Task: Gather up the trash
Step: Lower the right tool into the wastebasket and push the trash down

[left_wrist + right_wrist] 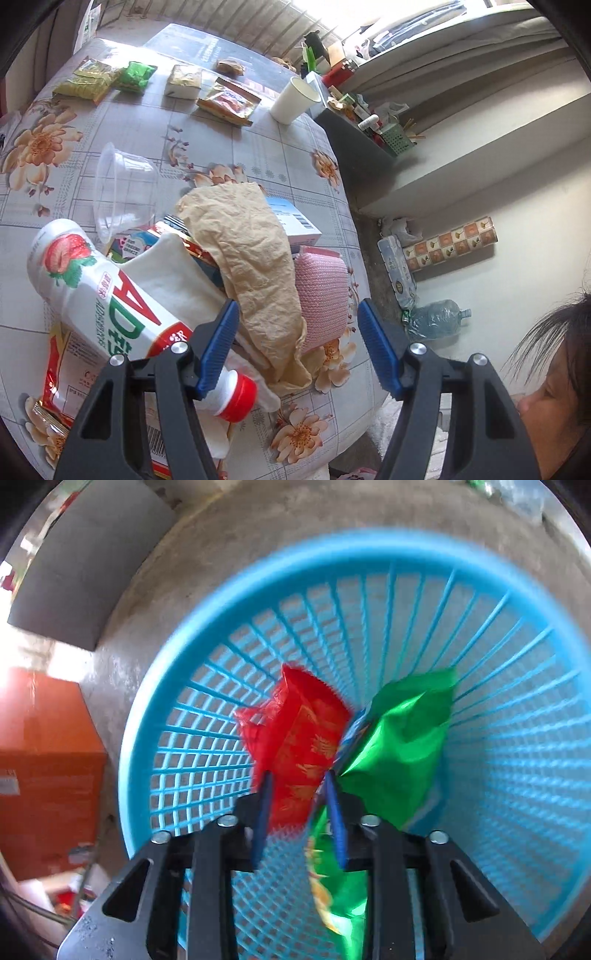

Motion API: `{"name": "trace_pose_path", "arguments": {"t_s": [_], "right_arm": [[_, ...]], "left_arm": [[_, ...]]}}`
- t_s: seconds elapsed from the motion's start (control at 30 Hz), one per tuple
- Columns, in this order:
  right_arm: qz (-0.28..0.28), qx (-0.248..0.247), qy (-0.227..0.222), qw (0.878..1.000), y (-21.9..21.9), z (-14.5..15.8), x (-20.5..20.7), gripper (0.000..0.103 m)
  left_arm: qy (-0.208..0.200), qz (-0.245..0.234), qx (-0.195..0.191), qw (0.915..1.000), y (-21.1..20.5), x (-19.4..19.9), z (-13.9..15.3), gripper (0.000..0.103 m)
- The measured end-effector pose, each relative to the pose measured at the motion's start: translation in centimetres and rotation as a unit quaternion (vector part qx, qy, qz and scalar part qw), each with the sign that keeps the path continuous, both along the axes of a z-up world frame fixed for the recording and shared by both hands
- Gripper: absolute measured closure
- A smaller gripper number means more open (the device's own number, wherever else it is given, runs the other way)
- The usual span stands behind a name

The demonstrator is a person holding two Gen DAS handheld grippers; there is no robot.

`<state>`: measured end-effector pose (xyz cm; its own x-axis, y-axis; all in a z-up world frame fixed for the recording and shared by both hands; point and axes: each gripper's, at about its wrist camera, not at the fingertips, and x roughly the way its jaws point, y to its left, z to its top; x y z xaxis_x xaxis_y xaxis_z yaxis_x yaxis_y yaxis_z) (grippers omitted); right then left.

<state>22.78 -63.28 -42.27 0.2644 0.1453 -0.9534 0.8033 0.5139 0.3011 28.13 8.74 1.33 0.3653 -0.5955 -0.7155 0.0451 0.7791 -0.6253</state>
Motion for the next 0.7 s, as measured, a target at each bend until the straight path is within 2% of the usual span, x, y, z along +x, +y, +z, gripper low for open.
{"name": "trace_pose_path", "arguments": {"t_s": [0.1, 0.13, 0.17, 0.3, 0.57, 0.7], "right_arm": [[-0.041, 0.061, -0.037, 0.997, 0.3, -2.1, -0.6, 0.086], [-0.044, 0.07, -0.036, 0.996, 0.5, -2.6, -0.7, 0.086], [-0.043, 0.066, -0.024, 0.997, 0.7, -2.9, -0.8, 0.086], [-0.049, 0.06, -0.034, 0.996, 0.4, -2.0, -1.8, 0.086], [-0.061, 0.013, -0.072, 0.995, -1.1, 5.1, -5.7, 0.084], [-0.037, 0.002, -0.112, 0.993, 0.9, 10.4, -8.4, 0.081]], "left_arm": [[0.009, 0.011, 0.003, 0.9999, 0.7, 0.3, -0.4, 0.039], [0.011, 0.011, 0.003, 0.9999, 0.7, 0.4, -0.4, 0.039], [0.011, 0.011, 0.004, 0.9999, 0.7, 0.5, -0.5, 0.039], [0.012, 0.006, 0.0, 0.9999, 0.5, 0.7, -0.8, 0.039], [0.0, 0.006, -0.021, 0.9998, 1.6, -1.4, -0.3, 0.039], [-0.018, 0.017, -0.025, 0.9994, 3.0, -3.5, 0.8, 0.039]]}}
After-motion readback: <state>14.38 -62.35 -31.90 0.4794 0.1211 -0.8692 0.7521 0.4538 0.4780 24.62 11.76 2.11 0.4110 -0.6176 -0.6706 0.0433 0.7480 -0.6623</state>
